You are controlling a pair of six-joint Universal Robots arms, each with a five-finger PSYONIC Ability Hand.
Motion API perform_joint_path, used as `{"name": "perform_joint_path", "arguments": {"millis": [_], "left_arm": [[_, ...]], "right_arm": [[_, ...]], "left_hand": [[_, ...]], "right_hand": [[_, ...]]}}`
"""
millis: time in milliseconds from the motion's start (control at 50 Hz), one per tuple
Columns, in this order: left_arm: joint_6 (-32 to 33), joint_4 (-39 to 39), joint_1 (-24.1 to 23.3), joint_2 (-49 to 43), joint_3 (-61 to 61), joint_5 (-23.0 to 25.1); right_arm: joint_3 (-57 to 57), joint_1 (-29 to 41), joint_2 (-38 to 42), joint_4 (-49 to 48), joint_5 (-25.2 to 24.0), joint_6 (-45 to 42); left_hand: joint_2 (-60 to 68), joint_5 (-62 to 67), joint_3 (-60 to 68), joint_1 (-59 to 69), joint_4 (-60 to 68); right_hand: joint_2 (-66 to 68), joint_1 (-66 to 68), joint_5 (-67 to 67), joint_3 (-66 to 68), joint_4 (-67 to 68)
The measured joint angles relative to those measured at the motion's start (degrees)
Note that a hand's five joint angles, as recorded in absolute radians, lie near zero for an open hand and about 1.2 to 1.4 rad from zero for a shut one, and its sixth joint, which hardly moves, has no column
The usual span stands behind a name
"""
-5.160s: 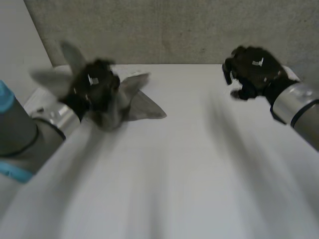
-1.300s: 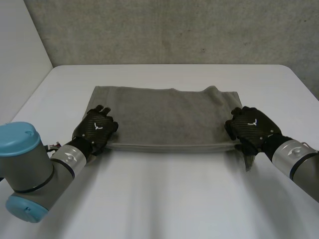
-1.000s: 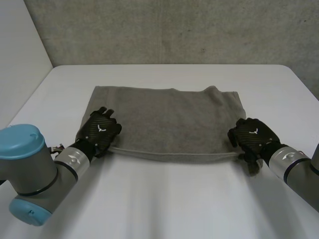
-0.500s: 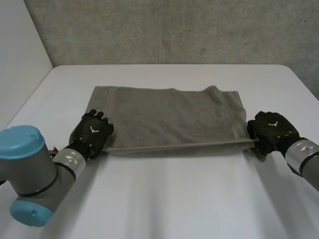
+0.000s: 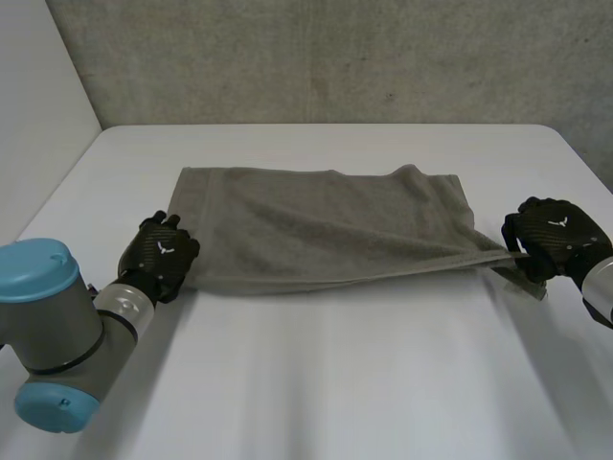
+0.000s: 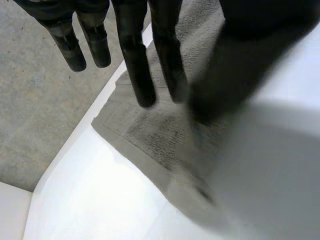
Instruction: Fold the towel.
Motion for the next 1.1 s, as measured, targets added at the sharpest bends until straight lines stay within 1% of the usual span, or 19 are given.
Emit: {"name": "perform_joint_path", "arguments": {"millis": [20, 60, 220, 320, 380, 540, 600, 700, 780, 920, 960, 1020, 1100], "left_arm": [[0.0, -0.1, 0.1, 0.0, 0.0, 0.2], [0.0, -0.4, 0.2, 0.2, -0.1, 0.7], [-0.1, -5.7, 0.8, 3.7, -0.4, 5.2], [-0.5, -9.4, 3.4, 10.3, -1.1, 8.3], [-1.3, -10.4, 4.5, 13.9, -1.2, 9.1], [-6.4, -14.1, 6.6, 24.3, -1.2, 10.5], [-8.4, -17.3, 7.4, 28.7, -1.5, 12.1], [-9.4, -21.9, 9.1, 33.3, -2.2, 15.3], [-9.6, -26.2, 11.4, 36.0, -2.6, 18.3], [-9.6, -30.5, 15.1, 37.2, -2.3, 21.5], [-9.5, -31.4, 16.7, 37.0, -1.9, 22.3], [-9.5, -31.7, 18.1, 36.1, -1.2, 22.9], [-9.6, -31.5, 19.6, 31.2, 1.1, 23.5]], "right_arm": [[0.0, -0.1, -0.1, 0.4, -0.3, -0.1], [0.0, -0.2, -0.2, 1.3, -0.9, -0.2], [-0.6, -1.6, -2.0, 7.6, -4.7, -2.1], [-1.4, -3.4, -5.2, 12.2, -7.7, -5.5], [-2.0, -4.1, -6.5, 14.3, -8.6, -6.8], [-3.1, -5.2, -10.6, 20.6, -11.0, -10.0], [-3.0, -6.0, -12.5, 23.6, -12.6, -12.9], [-2.8, -7.8, -15.3, 30.5, -15.1, -19.4], [-2.8, -10.1, -17.4, 39.5, -17.1, -27.4], [-3.7, -13.2, -18.6, 51.8, -20.0, -38.5], [-4.4, -14.2, -18.4, 55.2, -21.6, -41.8], [-5.6, -15.0, -17.3, 57.0, -23.2, -43.9], [-9.0, -15.1, -12.5, 56.6, -24.6, -43.9]], "left_hand": [[5.7, 5.7, 0.0, 4.6, 0.0], [8.8, 8.2, 0.0, 5.1, 0.0], [9.0, 8.2, 0.0, 5.1, 0.0], [9.1, 8.3, 0.0, 5.1, 0.0], [9.1, 8.2, 0.0, 5.1, 0.0], [9.1, 8.3, 0.0, 5.1, 0.0], [9.1, 8.2, 0.0, 5.1, 0.0], [9.2, 8.3, 0.0, 5.1, 0.0], [9.2, 8.3, 0.0, 5.1, 0.0], [9.2, 8.3, 0.0, 5.1, 0.0], [9.2, 8.3, 0.0, 5.1, 0.0], [9.2, 8.3, 0.0, 5.1, 0.0], [9.2, 8.3, 0.0, 5.1, 0.0]], "right_hand": [[0.0, 0.0, 0.0, 0.0, 0.0], [0.0, 0.0, 0.0, 0.0, 0.0], [0.0, 0.0, 0.1, 0.0, 0.0], [0.0, 0.0, 0.1, 0.0, 0.0], [0.0, 0.0, 0.1, 0.0, 0.0], [0.0, 0.0, 0.1, 0.0, 0.0], [0.0, 0.0, 0.1, 0.0, 0.0], [0.0, 0.0, 0.1, 0.0, 0.0], [0.0, 0.0, 0.1, 0.0, 0.0], [0.0, 0.0, 0.1, 0.0, 0.0], [0.0, 0.0, 0.1, 0.0, 0.0], [0.0, 0.0, 0.1, 0.0, 0.0], [0.0, 0.0, 0.1, 0.0, 0.0]]}}
